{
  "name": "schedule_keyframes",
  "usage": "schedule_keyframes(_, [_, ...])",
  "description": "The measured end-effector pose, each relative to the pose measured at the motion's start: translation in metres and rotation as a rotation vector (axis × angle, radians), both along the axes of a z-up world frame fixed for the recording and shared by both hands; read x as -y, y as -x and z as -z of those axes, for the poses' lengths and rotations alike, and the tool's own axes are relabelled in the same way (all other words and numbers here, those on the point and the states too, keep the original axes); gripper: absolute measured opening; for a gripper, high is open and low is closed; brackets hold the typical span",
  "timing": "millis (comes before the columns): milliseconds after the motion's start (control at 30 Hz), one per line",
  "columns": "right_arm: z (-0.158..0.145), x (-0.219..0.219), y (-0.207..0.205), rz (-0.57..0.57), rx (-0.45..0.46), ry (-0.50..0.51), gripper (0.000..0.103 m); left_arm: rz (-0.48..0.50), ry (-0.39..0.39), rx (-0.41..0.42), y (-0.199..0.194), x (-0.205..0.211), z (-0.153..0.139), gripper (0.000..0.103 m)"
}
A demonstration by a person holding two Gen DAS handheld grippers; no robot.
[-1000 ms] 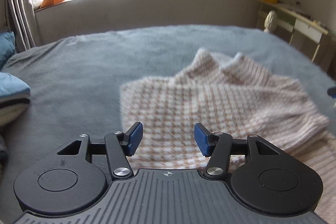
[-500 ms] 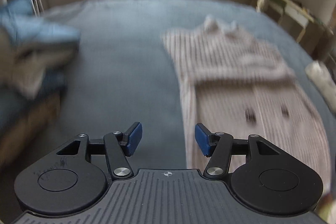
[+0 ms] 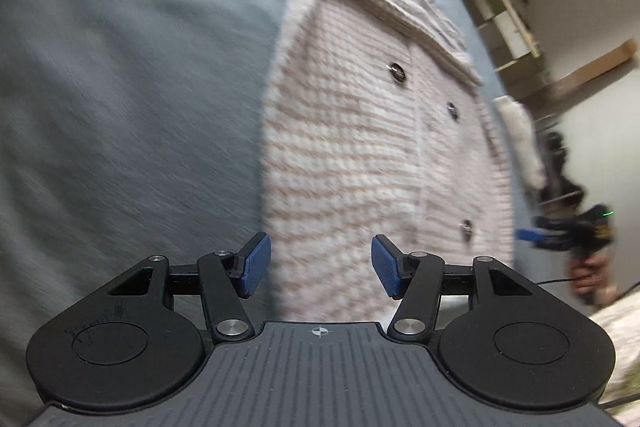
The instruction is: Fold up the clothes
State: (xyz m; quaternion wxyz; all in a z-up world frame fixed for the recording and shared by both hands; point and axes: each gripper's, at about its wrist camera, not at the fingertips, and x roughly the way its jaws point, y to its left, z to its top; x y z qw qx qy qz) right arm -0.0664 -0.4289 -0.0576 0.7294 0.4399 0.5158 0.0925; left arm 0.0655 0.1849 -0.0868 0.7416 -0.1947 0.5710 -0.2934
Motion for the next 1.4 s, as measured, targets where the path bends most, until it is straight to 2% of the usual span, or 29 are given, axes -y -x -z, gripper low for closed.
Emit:
schedule_keyframes(100, [0.024, 0.001, 0.003, 0.057, -0.017, -0.083, 0.060, 0.024, -0.029, -0.019, 0.003, 0.009, 0.009, 0.055])
schedule_keyframes(300, [0.056, -0.035, 0.010, -0.028, -0.098, -0.170, 0.058, 0.069, -0.019, -0.066, 0.027, 0.021, 0.027, 0.054])
schedule_keyframes(433, [0.065, -0.046, 0.016, -0.035, -0.106, -0.219, 0.054, 0.063, -0.006, -0.055, 0.036, 0.022, 0.029, 0.054])
schedule_keyframes(500, [0.069, -0.054, 0.015, -0.051, -0.104, -0.234, 0.047, 0.053, 0.009, -0.064, 0.037, 0.023, 0.030, 0.051])
schedule_keyframes(533, [0.070, -0.058, 0.013, -0.064, -0.101, -0.232, 0.039, 0.047, 0.017, -0.068, 0.037, 0.023, 0.031, 0.045])
schedule_keyframes(567, [0.071, -0.063, 0.011, -0.080, -0.097, -0.221, 0.029, 0.044, 0.017, -0.069, 0.038, 0.024, 0.031, 0.044])
schedule_keyframes(600, [0.072, -0.068, 0.008, -0.093, -0.095, -0.207, 0.025, 0.045, 0.007, -0.061, 0.039, 0.026, 0.031, 0.042])
schedule_keyframes(667, [0.074, -0.072, 0.006, -0.093, -0.091, -0.189, 0.014, 0.053, -0.024, -0.030, 0.043, 0.029, 0.029, 0.027])
schedule_keyframes(700, [0.073, -0.074, 0.005, -0.092, -0.087, -0.177, 0.012, 0.058, -0.049, -0.010, 0.045, 0.031, 0.027, 0.020])
schedule_keyframes(733, [0.071, -0.078, 0.005, -0.094, -0.079, -0.150, 0.009, 0.063, -0.074, 0.010, 0.046, 0.033, 0.025, 0.012])
schedule_keyframes(767, [0.066, -0.081, 0.006, -0.100, -0.066, -0.108, 0.008, 0.067, -0.092, 0.033, 0.049, 0.035, 0.021, 0.010])
schedule_keyframes(867, [0.037, -0.101, 0.005, -0.139, -0.026, 0.058, 0.007, 0.091, -0.134, 0.113, 0.060, 0.040, 0.005, 0.007])
schedule_keyframes(933, [0.017, -0.108, 0.005, -0.173, 0.018, 0.118, 0.007, 0.123, -0.143, 0.143, 0.063, 0.043, -0.006, 0.006])
schedule_keyframes(1167, [-0.030, -0.097, 0.016, -0.284, 0.127, 0.204, 0.007, 0.259, -0.132, 0.173, 0.060, 0.044, -0.038, 0.005])
schedule_keyframes(1400, [-0.047, -0.098, 0.024, -0.341, 0.157, 0.224, 0.006, 0.356, -0.117, 0.173, 0.070, 0.041, -0.053, 0.005])
